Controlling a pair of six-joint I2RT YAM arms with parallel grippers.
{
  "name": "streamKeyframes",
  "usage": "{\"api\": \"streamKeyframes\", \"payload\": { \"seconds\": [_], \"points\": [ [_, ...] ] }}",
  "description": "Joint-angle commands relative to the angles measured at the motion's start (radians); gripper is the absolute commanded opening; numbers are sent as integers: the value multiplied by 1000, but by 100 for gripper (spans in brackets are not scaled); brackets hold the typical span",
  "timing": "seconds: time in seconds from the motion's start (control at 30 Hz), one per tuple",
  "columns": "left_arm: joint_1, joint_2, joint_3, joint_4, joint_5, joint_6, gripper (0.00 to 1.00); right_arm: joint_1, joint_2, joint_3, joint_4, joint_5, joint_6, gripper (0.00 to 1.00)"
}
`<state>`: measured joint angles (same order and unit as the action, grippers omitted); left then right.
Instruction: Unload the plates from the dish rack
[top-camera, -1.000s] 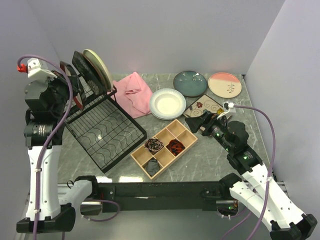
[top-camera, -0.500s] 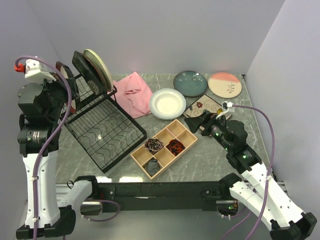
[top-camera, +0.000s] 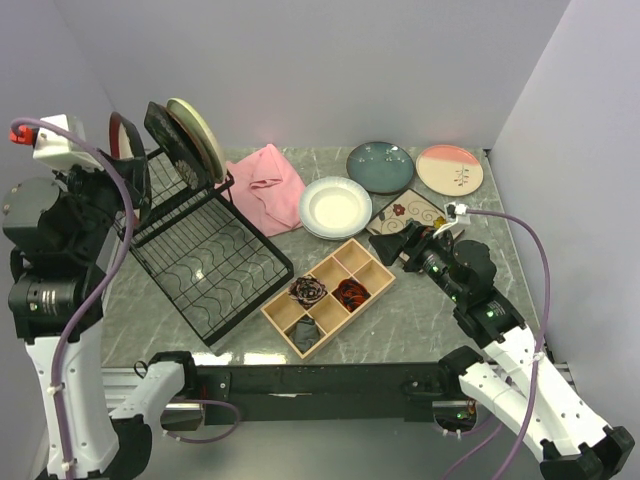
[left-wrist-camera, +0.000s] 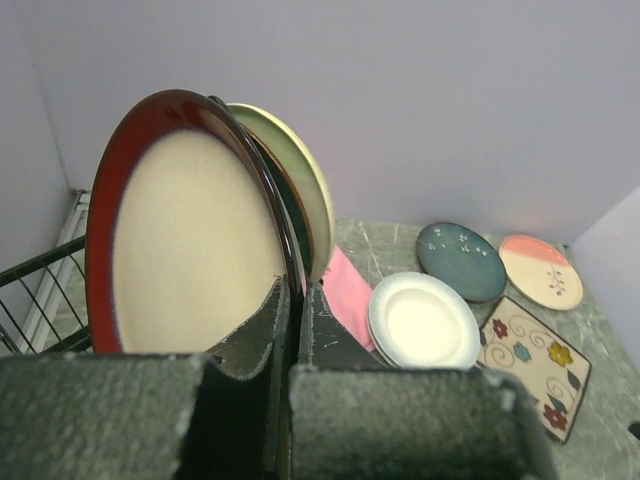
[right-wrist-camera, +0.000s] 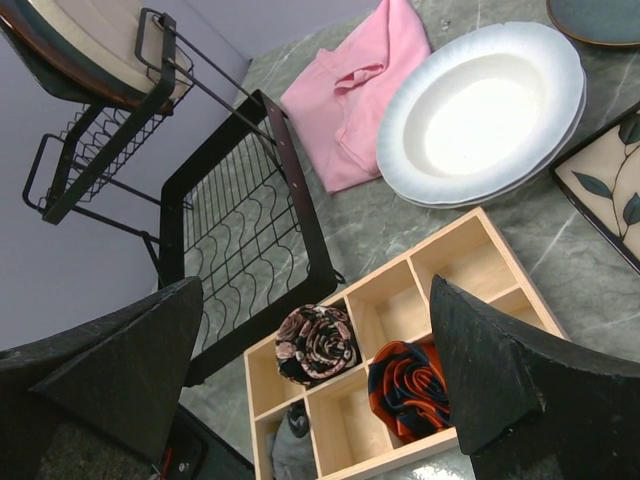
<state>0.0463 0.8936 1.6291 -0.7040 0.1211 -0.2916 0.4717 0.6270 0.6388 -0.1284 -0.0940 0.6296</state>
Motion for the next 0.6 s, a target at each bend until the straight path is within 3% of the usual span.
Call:
{"api": "streamKeyframes", "payload": {
  "seconds": [0.0,0.3,0.57],
  "points": [
    [0,-58,31,155,97,58,1,5,-6,55,7,-4,7,100],
    [4,-123,29,118,224,75,1,4,0,75,-27,19,-1,100],
    [79,-212,-74,149,391,48,1,5,23,116,-43,-13,18,100]
  ]
}}
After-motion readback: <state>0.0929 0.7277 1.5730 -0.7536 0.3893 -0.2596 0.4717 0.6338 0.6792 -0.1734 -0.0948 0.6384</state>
